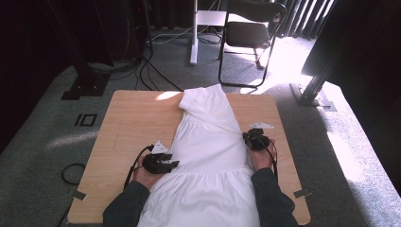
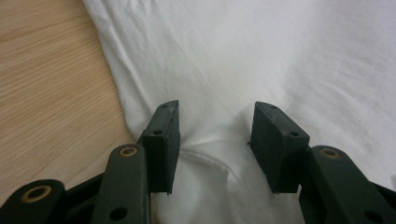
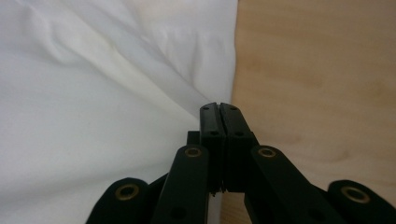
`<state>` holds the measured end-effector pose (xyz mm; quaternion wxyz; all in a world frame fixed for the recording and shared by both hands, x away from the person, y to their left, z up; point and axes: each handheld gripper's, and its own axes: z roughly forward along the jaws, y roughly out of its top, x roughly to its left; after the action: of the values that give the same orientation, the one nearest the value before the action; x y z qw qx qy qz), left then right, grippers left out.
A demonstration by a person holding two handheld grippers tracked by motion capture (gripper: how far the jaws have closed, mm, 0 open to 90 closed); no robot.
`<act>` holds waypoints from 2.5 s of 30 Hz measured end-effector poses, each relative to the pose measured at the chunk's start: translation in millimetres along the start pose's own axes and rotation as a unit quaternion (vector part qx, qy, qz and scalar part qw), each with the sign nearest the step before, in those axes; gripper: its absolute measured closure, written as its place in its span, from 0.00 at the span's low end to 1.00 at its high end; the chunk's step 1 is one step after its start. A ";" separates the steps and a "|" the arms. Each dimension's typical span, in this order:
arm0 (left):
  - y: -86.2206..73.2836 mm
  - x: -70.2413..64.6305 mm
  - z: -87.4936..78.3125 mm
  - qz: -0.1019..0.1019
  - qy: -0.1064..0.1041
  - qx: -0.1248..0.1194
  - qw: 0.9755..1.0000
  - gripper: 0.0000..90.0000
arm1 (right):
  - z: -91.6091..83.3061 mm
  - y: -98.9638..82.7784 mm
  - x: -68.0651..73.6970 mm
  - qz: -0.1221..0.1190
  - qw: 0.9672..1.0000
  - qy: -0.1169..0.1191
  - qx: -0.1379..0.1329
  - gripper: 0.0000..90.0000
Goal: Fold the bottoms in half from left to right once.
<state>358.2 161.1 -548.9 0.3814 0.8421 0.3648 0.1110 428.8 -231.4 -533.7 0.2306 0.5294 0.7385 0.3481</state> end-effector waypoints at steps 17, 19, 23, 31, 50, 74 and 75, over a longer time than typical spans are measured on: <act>68.0 39.3 47.3 -0.037 0.048 -0.008 0.998 0.53 | 17.1 -11.4 0.6 0.003 1.000 -0.005 0.024 0.94; 65.4 41.0 57.0 -0.040 0.052 0.006 0.998 0.54 | 17.1 -11.8 0.0 0.003 1.000 -0.004 0.022 0.94; 62.5 38.1 57.4 -0.022 0.059 0.009 0.998 0.73 | 16.9 -12.3 1.1 0.006 1.000 -0.005 0.022 0.94; 39.5 26.2 37.0 -0.014 0.035 0.008 0.999 0.96 | -0.2 -30.3 18.2 0.007 1.000 0.000 0.015 0.96; -20.2 -15.4 -13.1 0.016 0.003 -0.002 1.000 0.95 | -63.4 -68.2 48.5 -0.030 0.997 0.075 0.009 0.67; -23.0 -13.7 -12.2 0.014 0.000 -0.016 1.000 0.94 | 13.5 35.4 98.4 -0.107 0.991 0.086 -0.012 0.95; -22.9 -13.9 -12.3 0.014 0.001 -0.015 1.000 0.94 | 9.6 37.0 91.4 -0.097 0.992 0.074 -0.019 0.97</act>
<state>330.5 168.4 -555.8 0.3921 0.8413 0.3514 0.1224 428.2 -135.4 -509.3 0.2181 0.4235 0.7948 0.3759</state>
